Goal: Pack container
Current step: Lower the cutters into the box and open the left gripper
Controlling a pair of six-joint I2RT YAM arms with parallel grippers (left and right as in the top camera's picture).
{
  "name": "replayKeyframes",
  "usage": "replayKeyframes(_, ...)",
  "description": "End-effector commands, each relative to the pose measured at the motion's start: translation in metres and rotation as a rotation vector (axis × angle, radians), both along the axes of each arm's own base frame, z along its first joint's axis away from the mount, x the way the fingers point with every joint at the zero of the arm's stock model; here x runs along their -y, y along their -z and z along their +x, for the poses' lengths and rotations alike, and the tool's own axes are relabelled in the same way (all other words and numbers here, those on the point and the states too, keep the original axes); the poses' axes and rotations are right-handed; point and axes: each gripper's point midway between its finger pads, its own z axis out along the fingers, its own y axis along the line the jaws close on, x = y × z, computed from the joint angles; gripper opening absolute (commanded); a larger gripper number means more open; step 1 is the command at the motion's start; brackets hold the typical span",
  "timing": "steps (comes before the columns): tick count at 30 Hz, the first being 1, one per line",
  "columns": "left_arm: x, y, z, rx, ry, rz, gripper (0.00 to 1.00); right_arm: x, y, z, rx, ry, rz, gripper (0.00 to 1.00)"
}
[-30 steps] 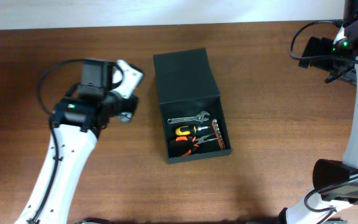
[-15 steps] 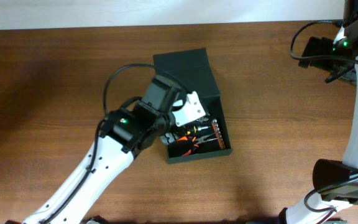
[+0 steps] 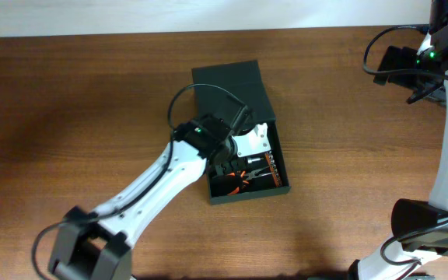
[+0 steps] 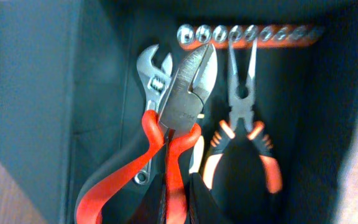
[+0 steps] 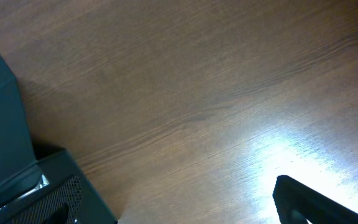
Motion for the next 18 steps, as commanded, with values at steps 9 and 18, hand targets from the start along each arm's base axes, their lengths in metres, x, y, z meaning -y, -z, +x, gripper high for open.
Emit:
replayKeyframes(9, -0.001, 0.052, 0.007, -0.050, 0.063, 0.121, 0.02, 0.001, -0.003, -0.002, 0.008, 0.006, 0.002, 0.99)
replayKeyframes(18, -0.002, 0.062, 0.018, -0.025, 0.034, 0.142, 0.15, 0.001, -0.003, -0.002, 0.008, 0.007, 0.002, 0.99)
